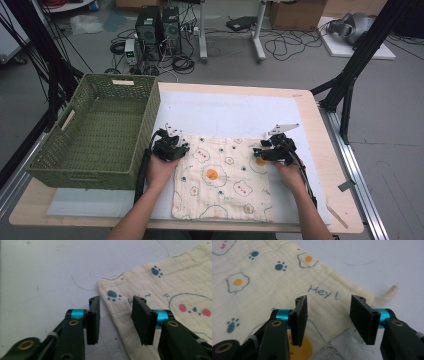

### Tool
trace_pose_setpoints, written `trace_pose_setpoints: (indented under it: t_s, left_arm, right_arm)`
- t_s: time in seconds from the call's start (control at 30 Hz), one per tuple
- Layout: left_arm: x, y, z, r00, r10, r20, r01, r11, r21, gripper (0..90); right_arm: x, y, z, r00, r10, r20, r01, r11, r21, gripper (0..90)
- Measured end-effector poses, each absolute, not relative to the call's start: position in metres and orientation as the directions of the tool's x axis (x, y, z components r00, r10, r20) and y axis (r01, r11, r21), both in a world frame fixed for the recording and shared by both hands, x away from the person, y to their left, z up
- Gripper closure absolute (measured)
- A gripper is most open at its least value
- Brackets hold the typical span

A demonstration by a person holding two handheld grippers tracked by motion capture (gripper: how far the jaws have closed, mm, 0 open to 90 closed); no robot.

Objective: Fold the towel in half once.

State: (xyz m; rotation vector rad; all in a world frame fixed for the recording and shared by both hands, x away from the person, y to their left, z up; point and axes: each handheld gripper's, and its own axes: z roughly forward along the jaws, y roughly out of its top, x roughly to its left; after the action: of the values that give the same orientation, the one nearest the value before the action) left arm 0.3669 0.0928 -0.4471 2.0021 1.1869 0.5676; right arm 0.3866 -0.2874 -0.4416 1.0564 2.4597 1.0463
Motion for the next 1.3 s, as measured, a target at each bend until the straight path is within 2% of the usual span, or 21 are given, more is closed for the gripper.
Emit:
trace_pose_setpoints:
  t_s: [0.07,0.13,0.23,0.27,0.47,0.53,0.67,0.77,1.1,1.3]
  left_arm:
    - [0.367,0.09,-0.448,0.487,0.874,0.0,0.549,-0.306,0.777,73.3]
    - [0.367,0.087,-0.448,0.496,0.869,0.004,0.543,-0.314,0.779,81.7]
    - [0.367,0.088,-0.448,0.5,0.866,-0.001,0.542,-0.312,0.78,86.3]
    - [0.367,0.089,-0.448,0.5,0.866,0.002,0.541,-0.314,0.78,86.6]
    - [0.37,0.092,-0.436,0.47,0.881,-0.045,0.505,-0.227,0.833,87.2]
    - [0.372,0.091,-0.427,0.473,0.881,-0.026,0.461,-0.222,0.859,87.2]
    - [0.377,0.095,-0.411,0.457,0.888,-0.043,0.427,-0.177,0.887,87.1]
    - [0.371,0.095,-0.41,0.469,0.883,-0.03,0.417,-0.191,0.889,87.2]
    - [0.326,0.105,-0.419,0.528,0.849,-0.028,0.371,-0.201,0.907,87.1]
    - [0.295,0.109,-0.428,0.565,0.825,-0.031,0.378,-0.225,0.898,87.0]
  right_arm:
    - [0.388,-0.288,-0.442,-0.693,0.721,0.029,0.523,0.474,0.709,55.7]
    - [0.389,-0.286,-0.441,-0.696,0.718,0.024,0.521,0.481,0.705,64.8]
    - [0.391,-0.284,-0.44,-0.72,0.693,0.042,0.519,0.497,0.695,84.4]
    - [0.391,-0.283,-0.439,-0.722,0.69,0.05,0.526,0.5,0.688,87.0]
    - [0.396,-0.287,-0.422,-0.725,0.687,0.049,0.508,0.486,0.711,88.1]
    - [0.4,-0.291,-0.409,-0.718,0.694,0.047,0.501,0.469,0.727,88.1]
    - [0.403,-0.298,-0.382,-0.715,0.698,0.026,0.46,0.443,0.769,88.1]
    - [0.401,-0.301,-0.38,-0.719,0.693,0.053,0.469,0.429,0.772,88.1]
    - [0.353,-0.303,-0.39,-0.788,0.608,0.094,0.431,0.435,0.791,88.1]
    - [0.32,-0.306,-0.395,-0.818,0.567,0.096,0.404,0.447,0.798,88.1]
